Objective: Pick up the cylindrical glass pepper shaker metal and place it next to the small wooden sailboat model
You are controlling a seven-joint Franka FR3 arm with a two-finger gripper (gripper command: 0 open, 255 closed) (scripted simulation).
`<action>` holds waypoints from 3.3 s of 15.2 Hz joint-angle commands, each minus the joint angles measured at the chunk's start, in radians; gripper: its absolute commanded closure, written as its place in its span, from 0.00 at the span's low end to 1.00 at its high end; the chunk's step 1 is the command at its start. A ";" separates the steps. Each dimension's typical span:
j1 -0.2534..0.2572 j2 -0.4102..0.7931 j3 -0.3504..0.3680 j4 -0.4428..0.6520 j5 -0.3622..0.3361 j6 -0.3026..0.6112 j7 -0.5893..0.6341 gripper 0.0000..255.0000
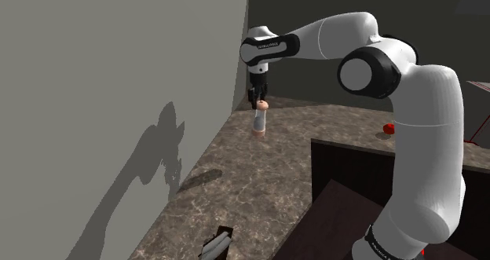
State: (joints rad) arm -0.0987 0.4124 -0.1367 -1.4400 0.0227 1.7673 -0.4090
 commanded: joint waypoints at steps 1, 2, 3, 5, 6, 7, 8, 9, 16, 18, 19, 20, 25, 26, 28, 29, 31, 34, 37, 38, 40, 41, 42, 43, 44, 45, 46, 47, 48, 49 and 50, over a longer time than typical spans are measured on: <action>-0.001 0.003 0.000 0.031 0.000 -0.028 -0.001 1.00; -0.002 0.002 0.000 0.043 0.000 -0.041 -0.001 1.00; -0.002 0.002 -0.001 0.056 0.000 -0.055 -0.001 1.00; -0.003 0.002 -0.001 0.083 0.000 -0.082 -0.002 1.00; -0.003 0.002 -0.001 0.097 0.000 -0.095 -0.002 1.00; -0.003 0.003 -0.001 0.112 0.000 -0.109 -0.002 1.00; -0.004 0.004 -0.001 0.127 0.000 -0.123 -0.002 1.00; -0.004 0.005 -0.001 0.142 0.000 -0.137 -0.003 1.00; -0.010 0.025 -0.002 0.267 0.003 -0.243 -0.005 1.00; -0.011 0.030 -0.002 0.291 0.003 -0.261 -0.005 1.00; 0.006 0.009 0.003 0.259 0.000 -0.251 0.015 1.00; 0.023 -0.011 0.008 0.230 -0.003 -0.241 0.035 1.00; 0.100 -0.087 0.040 0.118 -0.013 -0.207 0.140 1.00; 0.115 -0.099 0.047 0.102 -0.014 -0.203 0.162 1.00; 0.144 -0.118 0.062 0.075 -0.017 -0.195 0.205 1.00; 0.159 -0.126 0.070 0.063 -0.018 -0.192 0.226 1.00; 0.187 -0.139 0.086 0.045 -0.019 -0.187 0.270 1.00; 0.229 -0.151 0.110 0.030 -0.020 -0.183 0.335 1.00; 0.270 -0.153 0.134 0.027 -0.021 -0.183 0.400 1.00; 0.284 -0.152 0.143 0.029 -0.021 -0.183 0.422 1.00; 0.312 -0.146 0.159 0.037 -0.021 -0.186 0.466 1.00; 0.325 -0.141 0.167 0.044 -0.022 -0.187 0.487 1.00; 0.339 -0.136 0.175 0.051 -0.022 -0.189 0.509 1.00; 0.353 -0.129 0.183 0.061 -0.023 -0.192 0.531 1.00; 0.367 -0.121 0.191 0.072 -0.023 -0.195 0.552 1.00; 0.382 -0.112 0.198 0.084 -0.024 -0.198 0.574 1.00; 0.396 -0.102 0.206 0.098 -0.025 -0.202 0.595 1.00; 0.410 -0.091 0.213 0.114 -0.026 -0.207 0.617 1.00; 0.425 -0.079 0.220 0.132 -0.028 -0.212 0.638 1.00; 0.440 -0.066 0.227 0.151 -0.029 -0.218 0.659 1.00; 0.455 -0.051 0.234 0.173 -0.031 -0.224 0.680 1.00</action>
State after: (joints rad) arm 0.3428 0.3451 0.0912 -1.2910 -0.0065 1.5498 0.2509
